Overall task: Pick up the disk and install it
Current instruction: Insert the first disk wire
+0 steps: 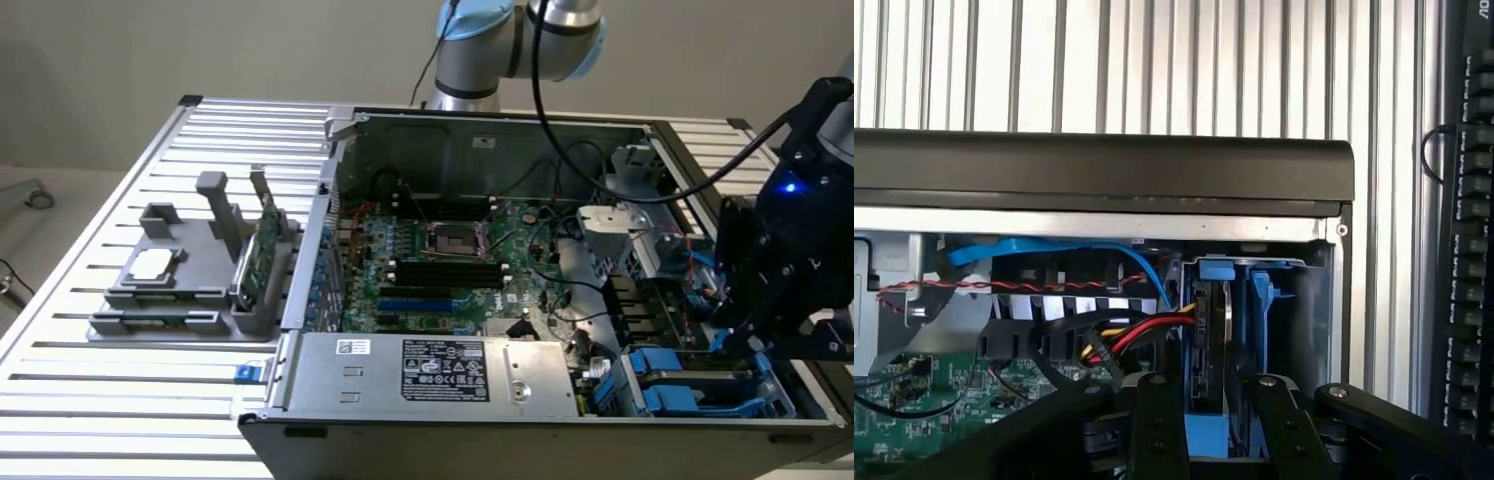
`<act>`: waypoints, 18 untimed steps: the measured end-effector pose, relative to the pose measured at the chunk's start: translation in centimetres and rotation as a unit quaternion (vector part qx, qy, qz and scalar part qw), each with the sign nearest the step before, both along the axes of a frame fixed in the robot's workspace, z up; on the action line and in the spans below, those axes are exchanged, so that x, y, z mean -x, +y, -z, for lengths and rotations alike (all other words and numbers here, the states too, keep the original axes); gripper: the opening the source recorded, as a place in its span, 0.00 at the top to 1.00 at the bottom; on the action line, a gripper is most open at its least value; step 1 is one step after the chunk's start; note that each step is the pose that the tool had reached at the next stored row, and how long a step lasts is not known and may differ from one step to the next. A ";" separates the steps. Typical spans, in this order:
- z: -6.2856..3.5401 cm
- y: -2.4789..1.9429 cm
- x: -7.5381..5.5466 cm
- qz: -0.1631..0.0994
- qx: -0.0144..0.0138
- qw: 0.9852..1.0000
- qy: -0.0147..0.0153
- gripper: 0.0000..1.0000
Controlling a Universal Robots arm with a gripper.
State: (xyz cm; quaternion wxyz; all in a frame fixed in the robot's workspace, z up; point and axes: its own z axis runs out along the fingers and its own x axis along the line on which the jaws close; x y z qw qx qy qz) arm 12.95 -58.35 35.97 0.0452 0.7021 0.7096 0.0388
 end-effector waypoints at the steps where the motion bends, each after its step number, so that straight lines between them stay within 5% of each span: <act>1: -0.16 -0.02 0.1 0.000 0.000 1.000 0.000 0.69; 10: -0.81 -0.34 1.0 0.003 0.000 1.000 0.000 0.69; 18: -0.82 -0.40 3.2 0.006 0.000 1.000 0.000 0.69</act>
